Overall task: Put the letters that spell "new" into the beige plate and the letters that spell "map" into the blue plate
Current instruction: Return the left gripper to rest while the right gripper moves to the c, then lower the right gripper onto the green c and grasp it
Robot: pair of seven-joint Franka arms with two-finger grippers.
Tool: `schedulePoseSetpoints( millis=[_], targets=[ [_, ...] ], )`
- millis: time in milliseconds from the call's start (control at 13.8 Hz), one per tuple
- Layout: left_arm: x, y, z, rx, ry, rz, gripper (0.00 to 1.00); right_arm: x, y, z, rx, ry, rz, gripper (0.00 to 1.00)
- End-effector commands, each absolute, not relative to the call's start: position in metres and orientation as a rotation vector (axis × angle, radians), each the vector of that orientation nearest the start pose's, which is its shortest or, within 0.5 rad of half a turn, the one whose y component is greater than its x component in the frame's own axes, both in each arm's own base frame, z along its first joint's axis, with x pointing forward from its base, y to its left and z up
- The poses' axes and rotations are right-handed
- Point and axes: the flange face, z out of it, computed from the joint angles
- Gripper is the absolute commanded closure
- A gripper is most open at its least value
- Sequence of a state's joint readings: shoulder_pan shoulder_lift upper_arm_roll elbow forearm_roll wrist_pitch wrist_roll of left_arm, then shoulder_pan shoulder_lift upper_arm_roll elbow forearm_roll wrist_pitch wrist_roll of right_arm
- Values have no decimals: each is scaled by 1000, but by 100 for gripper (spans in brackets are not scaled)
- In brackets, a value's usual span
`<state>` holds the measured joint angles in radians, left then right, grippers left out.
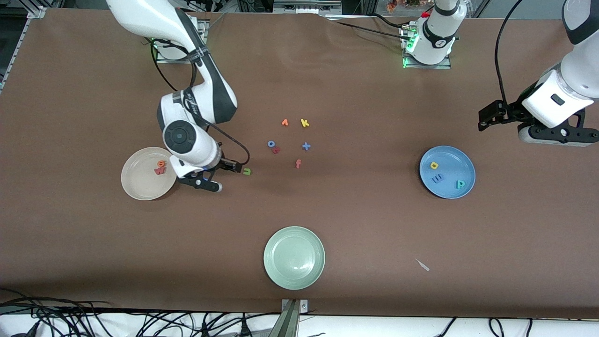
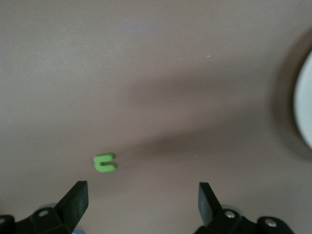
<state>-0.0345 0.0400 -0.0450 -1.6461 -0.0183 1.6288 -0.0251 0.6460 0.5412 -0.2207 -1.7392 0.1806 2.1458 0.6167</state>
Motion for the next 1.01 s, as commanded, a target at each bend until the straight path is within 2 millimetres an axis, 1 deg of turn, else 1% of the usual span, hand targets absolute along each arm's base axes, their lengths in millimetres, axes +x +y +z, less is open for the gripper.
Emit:
schedulePoseSetpoints(
  millis=[0,217,289,361,434,506,651,795,940],
  targets=[
    [558,-45,576,-3134,84,106,0,595,306,247,-3106,512,153,0],
    [558,-44,579,-3132,77,96,0,590,322,233,-3085,555,134,0],
    [559,-44,580,-3131,75,93,0,589,328,225,-3068,567,128,0],
    [559,-45,580,-3131,80,93,0,584,338,219,-3042,580,139,0],
    [558,-44,580,-3130,75,100,0,580,343,213,-3037,582,146,0],
    [557,-43,579,-3127,73,117,0,578,344,210,-3037,582,142,0],
    [557,-46,580,-3124,68,114,0,570,339,199,-3042,581,141,0],
    [556,-48,581,-3124,73,111,0,561,330,191,-3036,570,98,0],
    [556,-48,581,-3124,75,111,0,552,326,187,-3028,561,73,0]
  ],
)
